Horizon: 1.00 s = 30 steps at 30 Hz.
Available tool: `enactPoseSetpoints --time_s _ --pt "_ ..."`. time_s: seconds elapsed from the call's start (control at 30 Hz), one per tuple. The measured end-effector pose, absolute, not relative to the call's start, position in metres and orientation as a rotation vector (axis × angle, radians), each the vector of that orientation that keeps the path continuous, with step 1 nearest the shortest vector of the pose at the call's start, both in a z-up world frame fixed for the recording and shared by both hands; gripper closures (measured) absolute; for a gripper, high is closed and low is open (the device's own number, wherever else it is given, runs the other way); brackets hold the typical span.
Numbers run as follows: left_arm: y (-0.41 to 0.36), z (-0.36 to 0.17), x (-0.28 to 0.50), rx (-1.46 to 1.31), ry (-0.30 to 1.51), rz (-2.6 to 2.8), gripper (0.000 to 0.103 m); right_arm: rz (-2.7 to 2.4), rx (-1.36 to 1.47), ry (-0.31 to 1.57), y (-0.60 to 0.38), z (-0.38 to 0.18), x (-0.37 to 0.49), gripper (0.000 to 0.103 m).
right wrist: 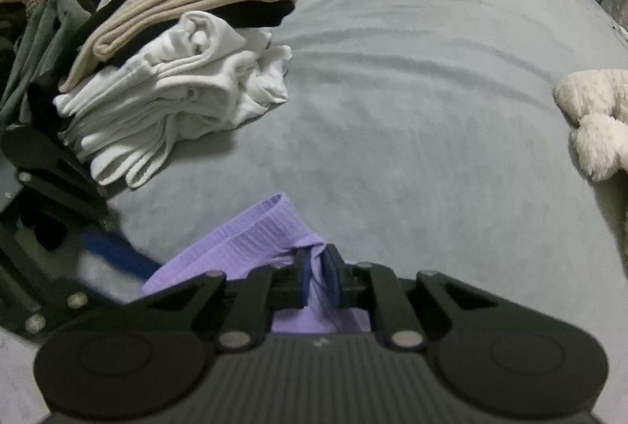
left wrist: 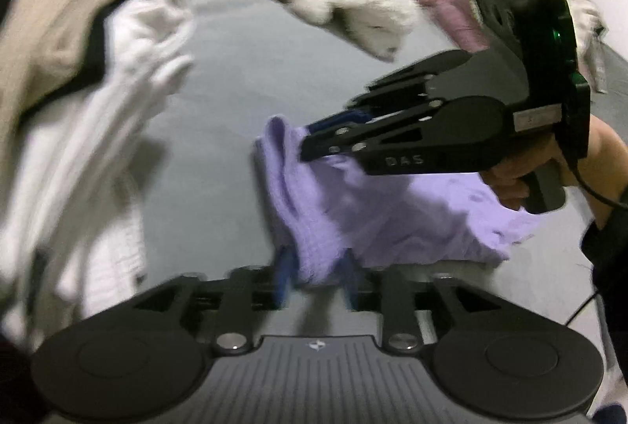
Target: Fold clothes
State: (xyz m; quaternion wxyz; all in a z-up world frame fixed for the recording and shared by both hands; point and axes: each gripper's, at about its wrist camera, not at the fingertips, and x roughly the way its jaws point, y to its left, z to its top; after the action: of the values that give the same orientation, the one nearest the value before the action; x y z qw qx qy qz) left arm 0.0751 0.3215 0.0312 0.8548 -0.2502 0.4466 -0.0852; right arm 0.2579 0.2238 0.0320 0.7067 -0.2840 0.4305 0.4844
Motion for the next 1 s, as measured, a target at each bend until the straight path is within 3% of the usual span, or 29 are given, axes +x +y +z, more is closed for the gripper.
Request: enactPoseSetpoints --time_s 0.07,0.2,0.27,0.4,0.5,0.53,0.57,0.63,0.83,0.93,1.0 --pt "0.324 0.032 0.072 -0.577 0.952 -0.138 0.037 1.063 -0.628 0.966 0.225 0.03 0.26 0.093" --pt "0.327 0.027 0.068 -0.713 0.965 -0.069 0.03 1.043 -0.623 0.964 0.225 0.03 0.261 0.092" --pt "0.329 0.023 0.07 -0.786 0.947 -0.048 0.017 1.032 -0.608 0.966 0.224 0.03 0.262 0.088" --pt "0.326 0.015 0.074 -0.9 0.897 0.026 0.014 1.02 -0.513 0.995 0.216 0.027 0.271 0.088" --pt "0.32 0.014 0.079 -0.884 0.88 0.061 0.028 1.015 -0.432 1.015 0.208 0.023 0.276 0.088" --pt "0.319 0.014 0.08 -0.875 0.878 0.08 0.039 1.013 -0.405 1.02 0.206 0.023 0.278 0.088" --pt "0.32 0.013 0.081 -0.884 0.873 0.087 0.059 1.011 -0.378 1.025 0.203 0.023 0.279 0.088" --pt "0.324 0.005 0.084 -0.95 0.874 0.085 0.081 1.008 -0.317 1.036 0.197 0.021 0.282 0.088" --pt "0.324 0.0 0.089 -0.954 0.893 0.101 0.093 1.001 -0.245 1.034 0.189 0.019 0.284 0.087" --pt "0.339 0.005 0.084 -0.979 0.881 0.131 0.095 0.98 -0.257 0.973 0.184 0.03 0.276 0.071" --pt "0.347 0.017 0.082 -0.903 0.853 0.141 0.095 0.984 -0.245 0.93 0.173 0.041 0.271 0.068"
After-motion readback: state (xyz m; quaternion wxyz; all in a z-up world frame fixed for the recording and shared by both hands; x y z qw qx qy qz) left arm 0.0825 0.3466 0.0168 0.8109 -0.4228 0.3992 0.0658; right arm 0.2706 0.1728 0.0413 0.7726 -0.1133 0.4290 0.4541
